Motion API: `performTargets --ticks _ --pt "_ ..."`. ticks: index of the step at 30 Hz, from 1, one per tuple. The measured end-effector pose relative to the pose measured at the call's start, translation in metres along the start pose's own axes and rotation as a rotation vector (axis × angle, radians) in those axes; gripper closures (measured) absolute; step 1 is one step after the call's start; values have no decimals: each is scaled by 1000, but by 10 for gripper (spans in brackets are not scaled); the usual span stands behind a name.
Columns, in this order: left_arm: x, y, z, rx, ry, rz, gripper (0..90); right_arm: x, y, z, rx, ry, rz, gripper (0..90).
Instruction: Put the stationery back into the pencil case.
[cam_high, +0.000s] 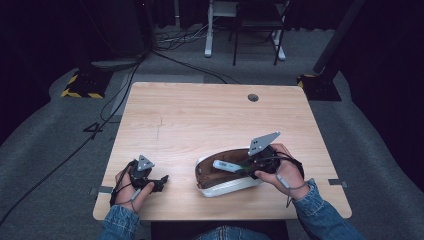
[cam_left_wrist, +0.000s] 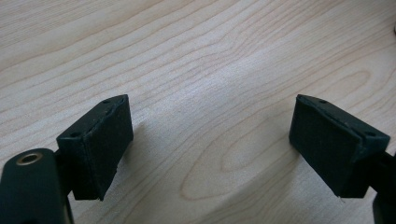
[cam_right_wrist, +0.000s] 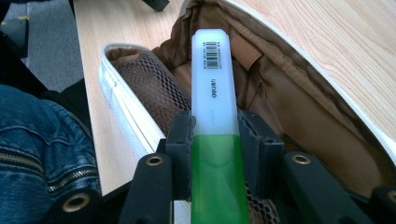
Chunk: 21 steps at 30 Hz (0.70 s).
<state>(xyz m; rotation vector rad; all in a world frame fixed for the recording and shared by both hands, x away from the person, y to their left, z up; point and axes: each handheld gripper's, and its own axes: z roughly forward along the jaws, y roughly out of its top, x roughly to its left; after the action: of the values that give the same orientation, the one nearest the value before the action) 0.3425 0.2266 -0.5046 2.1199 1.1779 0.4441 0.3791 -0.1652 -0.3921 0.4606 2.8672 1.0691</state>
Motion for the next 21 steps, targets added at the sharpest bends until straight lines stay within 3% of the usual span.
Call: performTargets --ticks 5,10,11,13,21 --pt "0 0 0 -1 0 -1 137 -1 1 5 8 -1 -36 670" --pt "0 0 0 2 -1 0 137 -4 0 9 7 -14 -37 666" --pt "0 0 0 1 0 -1 137 -5 -1 10 -2 -16 -26 628" --pt "0 0 0 2 -1 0 137 -9 -2 13 -18 -38 -2 431" --pt "0 0 0 4 -1 1 137 -15 -6 9 -51 -68 29 371"
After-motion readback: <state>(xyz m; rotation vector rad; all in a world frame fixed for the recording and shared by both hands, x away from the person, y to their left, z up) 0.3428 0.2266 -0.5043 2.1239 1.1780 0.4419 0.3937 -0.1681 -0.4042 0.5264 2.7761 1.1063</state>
